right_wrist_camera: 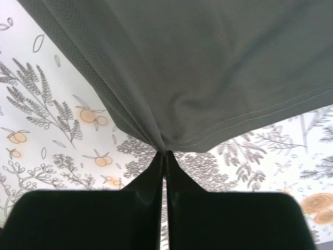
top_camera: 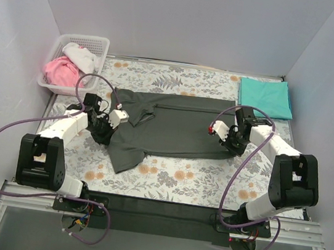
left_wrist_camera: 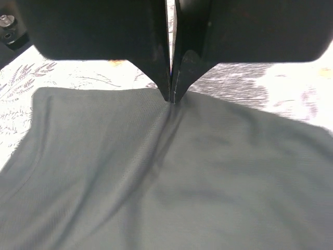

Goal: Fold and stack the t-shirts
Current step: Fold the tshirt

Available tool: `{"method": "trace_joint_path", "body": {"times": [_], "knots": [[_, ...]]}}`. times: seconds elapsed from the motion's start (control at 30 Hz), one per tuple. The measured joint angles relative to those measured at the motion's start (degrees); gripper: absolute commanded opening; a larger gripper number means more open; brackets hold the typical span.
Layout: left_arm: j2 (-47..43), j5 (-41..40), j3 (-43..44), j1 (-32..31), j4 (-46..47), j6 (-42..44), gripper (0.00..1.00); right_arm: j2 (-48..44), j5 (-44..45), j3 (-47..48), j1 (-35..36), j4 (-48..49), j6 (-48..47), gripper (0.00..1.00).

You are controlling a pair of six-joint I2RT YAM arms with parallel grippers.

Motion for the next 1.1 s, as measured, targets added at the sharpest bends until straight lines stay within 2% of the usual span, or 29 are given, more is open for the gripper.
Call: {"method": "trace_joint_path", "body": {"times": [0.2,0.47,0.9,1.1], "knots": [[0.72,1.97,6.12,0.63,-2.80,0.22,0.00,1.44,-0.42,4.63,-0.31,-0.22,0.00,0.01],[3.21,3.41,10.14,1.09,-4.20,-0.46,0.00,4.55,-0.52,8.81,-0.94,-0.55,-0.17,0.01],[14.14,5.25,23.37,2.80,-3.10,-1.81,0.00,13.94,-1.09,20.46,-3.08,-1.66,-1.09,0.01],[19.67,5.62,25.81,2.80,-1.38,-2.60,0.00,19.39,-1.27,25.88,-3.10,-1.55,-1.22,0.01]]}}
